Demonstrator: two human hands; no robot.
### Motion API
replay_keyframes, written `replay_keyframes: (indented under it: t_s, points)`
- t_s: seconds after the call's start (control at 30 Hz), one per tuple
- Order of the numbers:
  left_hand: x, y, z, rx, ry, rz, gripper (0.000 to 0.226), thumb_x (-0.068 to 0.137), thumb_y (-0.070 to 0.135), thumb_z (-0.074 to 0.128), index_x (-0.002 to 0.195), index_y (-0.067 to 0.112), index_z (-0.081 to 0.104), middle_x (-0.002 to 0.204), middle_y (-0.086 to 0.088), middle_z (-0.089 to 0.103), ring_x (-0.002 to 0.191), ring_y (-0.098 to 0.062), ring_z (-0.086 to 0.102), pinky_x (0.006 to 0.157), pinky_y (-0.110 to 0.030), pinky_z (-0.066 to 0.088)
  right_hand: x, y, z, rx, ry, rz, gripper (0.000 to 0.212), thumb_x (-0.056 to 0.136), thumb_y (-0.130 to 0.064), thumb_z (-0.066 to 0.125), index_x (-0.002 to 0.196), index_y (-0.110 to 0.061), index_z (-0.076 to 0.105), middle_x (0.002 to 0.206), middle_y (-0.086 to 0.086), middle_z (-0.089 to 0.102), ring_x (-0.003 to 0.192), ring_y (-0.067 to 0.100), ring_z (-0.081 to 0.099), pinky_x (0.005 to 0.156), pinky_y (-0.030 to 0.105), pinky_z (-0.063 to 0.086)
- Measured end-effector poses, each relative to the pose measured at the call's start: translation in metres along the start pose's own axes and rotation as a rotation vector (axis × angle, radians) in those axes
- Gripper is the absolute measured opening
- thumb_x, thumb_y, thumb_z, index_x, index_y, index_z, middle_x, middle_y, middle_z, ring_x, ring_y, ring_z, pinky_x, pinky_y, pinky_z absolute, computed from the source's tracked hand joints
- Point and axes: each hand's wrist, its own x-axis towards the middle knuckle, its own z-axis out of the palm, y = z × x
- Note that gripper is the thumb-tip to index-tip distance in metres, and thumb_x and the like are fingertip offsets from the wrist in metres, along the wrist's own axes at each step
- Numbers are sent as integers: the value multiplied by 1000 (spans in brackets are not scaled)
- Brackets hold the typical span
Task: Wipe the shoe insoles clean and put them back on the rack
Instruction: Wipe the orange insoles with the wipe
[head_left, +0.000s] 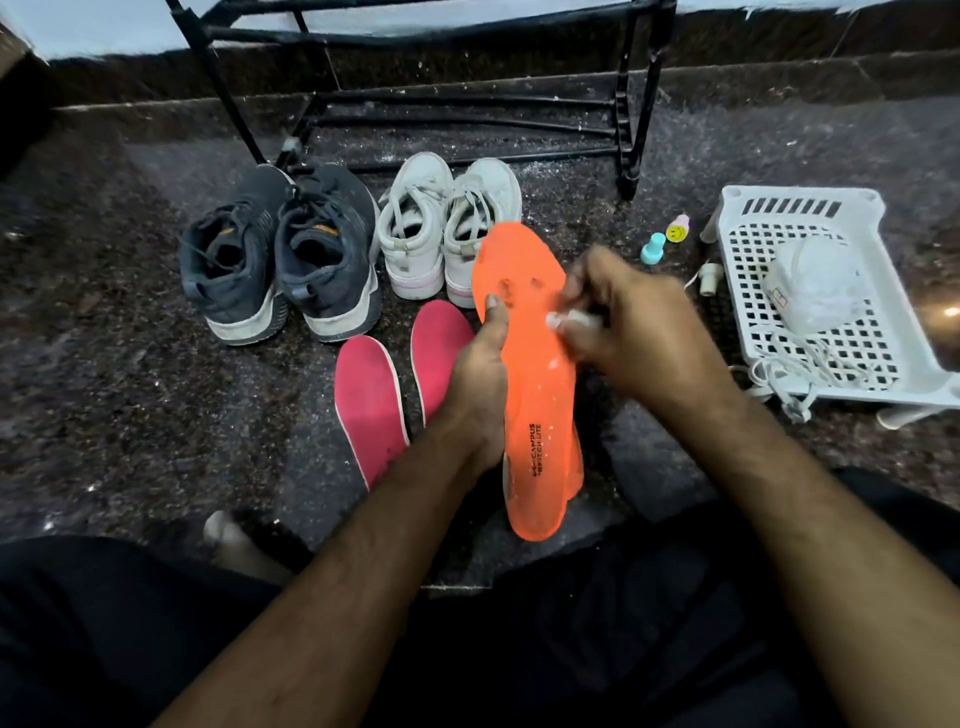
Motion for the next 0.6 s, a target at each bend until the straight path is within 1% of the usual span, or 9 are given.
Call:
replay_keyframes:
  t_s: [0.07, 0.1, 0.17, 0.23, 0.33, 0.4, 0.5, 0.57, 0.6]
  points:
    - [0, -1, 1, 40, 33, -5, 68, 99, 62, 31, 127, 8, 62, 111, -17, 66, 94, -27, 63, 100, -44, 46, 1, 2, -3, -1, 47, 21, 27, 79, -11, 75, 93, -22, 54, 76, -6, 66, 67, 10, 62, 69, 31, 50]
    - [1, -2, 0, 29, 39, -8, 68, 99, 63, 31, 127, 9, 62, 113, -18, 65, 95, -28, 62, 99, -44, 46, -2, -1, 0, -10, 5, -2, 27, 78, -10, 73, 93, -23, 54, 76, -6, 66, 68, 12, 62, 70, 34, 51]
    - [4, -2, -3, -29, 42, -24, 71, 99, 64, 29, 130, 8, 59, 123, -23, 61, 105, -34, 60, 106, -47, 42, -13, -13, 10, -14, -121, -92, 26, 77, -8, 70, 93, -22, 56, 77, -4, 66, 69, 16, 61, 71, 38, 49]
    - [7, 0, -6, -31, 42, -16, 74, 99, 65, 28, 133, 6, 57, 134, -26, 56, 115, -36, 56, 114, -52, 36, -15, -13, 16, -22, -144, -104, 26, 78, -9, 70, 93, -24, 55, 74, -5, 64, 66, 13, 57, 70, 38, 48]
    - [7, -3, -6, 34, 61, 29, 70, 99, 64, 28, 119, 9, 65, 118, -20, 67, 105, -33, 63, 106, -50, 44, -2, 1, 7, 16, 16, 6, 26, 79, -12, 73, 91, -25, 53, 74, -6, 64, 65, 11, 56, 69, 33, 48]
    - [8, -4, -6, 47, 79, 39, 68, 101, 62, 26, 115, 9, 66, 110, -18, 71, 97, -30, 68, 100, -44, 49, -5, -1, 8, 24, -2, -12, 26, 78, -10, 72, 91, -24, 54, 76, -7, 65, 66, 11, 58, 71, 34, 50]
    - [10, -1, -10, -3, 75, 36, 71, 100, 65, 27, 122, 7, 62, 129, -21, 63, 114, -34, 63, 104, -46, 48, -18, -15, 18, 11, -126, -88, 26, 78, -10, 70, 94, -24, 55, 74, -6, 64, 68, 17, 60, 70, 40, 50]
    - [10, 1, -10, -7, 60, 50, 73, 99, 65, 25, 119, 6, 64, 120, -21, 67, 110, -34, 65, 100, -45, 49, -12, -9, 17, 7, -69, -33, 24, 79, -14, 71, 95, -24, 55, 75, -5, 64, 69, 19, 61, 69, 40, 51]
    - [12, 0, -11, -4, 54, 64, 75, 99, 65, 26, 122, 4, 63, 121, -22, 67, 112, -36, 64, 103, -48, 48, -8, -4, 14, 21, -13, 4, 24, 79, -16, 72, 94, -24, 56, 76, -6, 65, 69, 17, 61, 70, 39, 51]
